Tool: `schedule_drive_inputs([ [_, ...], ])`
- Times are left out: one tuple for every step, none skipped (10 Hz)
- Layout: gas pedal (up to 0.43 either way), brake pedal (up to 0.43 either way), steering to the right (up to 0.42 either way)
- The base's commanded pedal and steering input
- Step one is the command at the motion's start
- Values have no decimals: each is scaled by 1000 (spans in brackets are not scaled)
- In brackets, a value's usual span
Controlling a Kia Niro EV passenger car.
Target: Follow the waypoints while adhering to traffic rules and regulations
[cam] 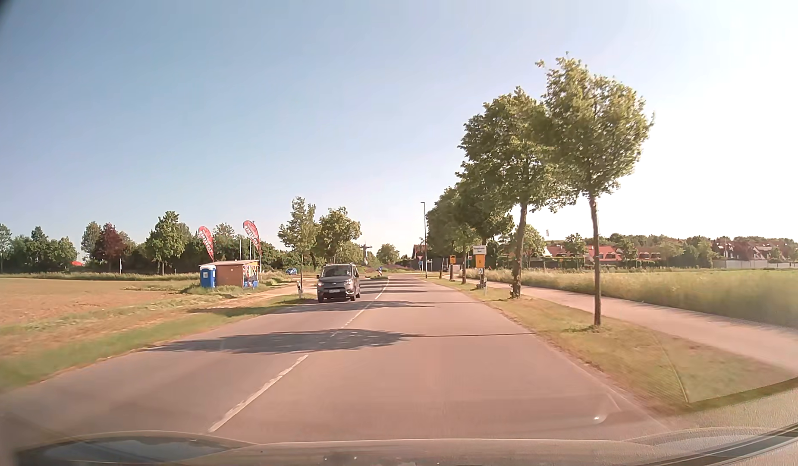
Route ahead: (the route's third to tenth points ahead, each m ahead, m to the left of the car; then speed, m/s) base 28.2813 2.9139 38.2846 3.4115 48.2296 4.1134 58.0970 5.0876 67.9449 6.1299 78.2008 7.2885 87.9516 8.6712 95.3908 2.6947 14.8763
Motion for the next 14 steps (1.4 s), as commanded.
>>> schedule_drive_inputs([
  [0, 12, -4],
  [0, 12, -4],
  [0, 12, -5],
  [0, 12, -6],
  [0, 12, -8],
  [0, 12, -12],
  [0, 12, -13],
  [0, 12, -13],
  [0, 12, -13],
  [0, 12, -13],
  [0, 30, -13],
  [0, 49, -11],
  [0, 67, -11],
  [0, 79, -11],
])
